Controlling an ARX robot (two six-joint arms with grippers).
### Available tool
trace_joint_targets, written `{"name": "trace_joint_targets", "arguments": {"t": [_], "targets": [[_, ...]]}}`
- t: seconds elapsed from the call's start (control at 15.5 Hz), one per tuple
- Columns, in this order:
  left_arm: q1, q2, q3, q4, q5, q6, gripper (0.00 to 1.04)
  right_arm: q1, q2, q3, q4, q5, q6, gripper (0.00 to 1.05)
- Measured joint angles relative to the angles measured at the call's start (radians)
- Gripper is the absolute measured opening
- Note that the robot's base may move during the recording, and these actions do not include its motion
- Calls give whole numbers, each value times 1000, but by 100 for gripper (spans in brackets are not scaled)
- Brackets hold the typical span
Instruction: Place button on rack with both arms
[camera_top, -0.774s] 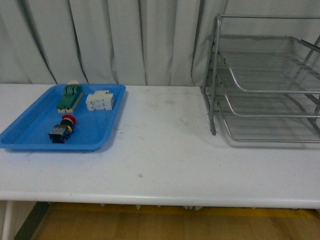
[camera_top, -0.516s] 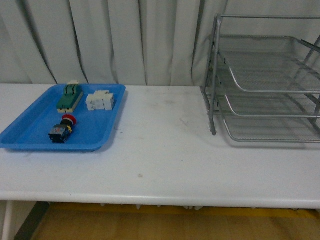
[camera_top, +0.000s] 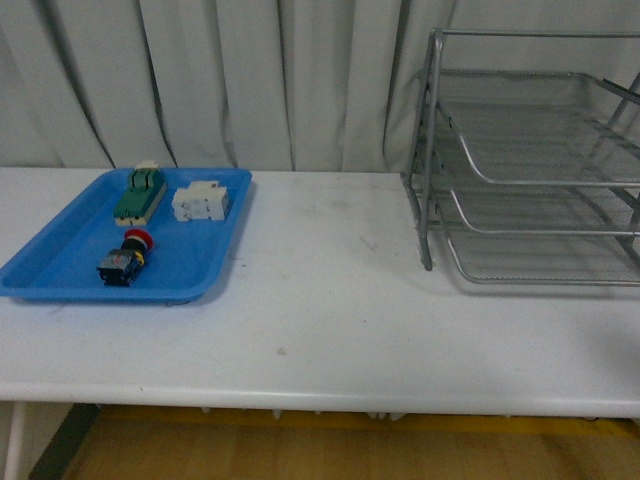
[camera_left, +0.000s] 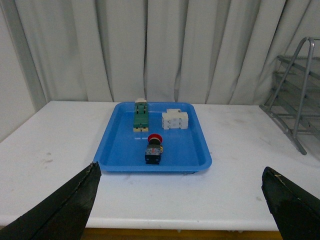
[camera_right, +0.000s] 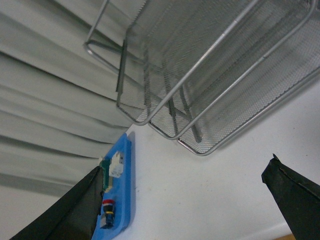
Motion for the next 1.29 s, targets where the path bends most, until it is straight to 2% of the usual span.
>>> {"name": "trace_joint_targets", "arguments": {"t": [0.06,0.32,0.52,1.29], "targets": [[0,0,0,0,0,0,98,16,197,106,47,19,111,98],[0,0,0,0,0,0,98,39,422,270,58,32,234,98],[0,0,0,0,0,0,98,59,531,398,14,53,236,98],[0,0,0,0,0,0,98,98,674,593,-97,91,225,98]]}}
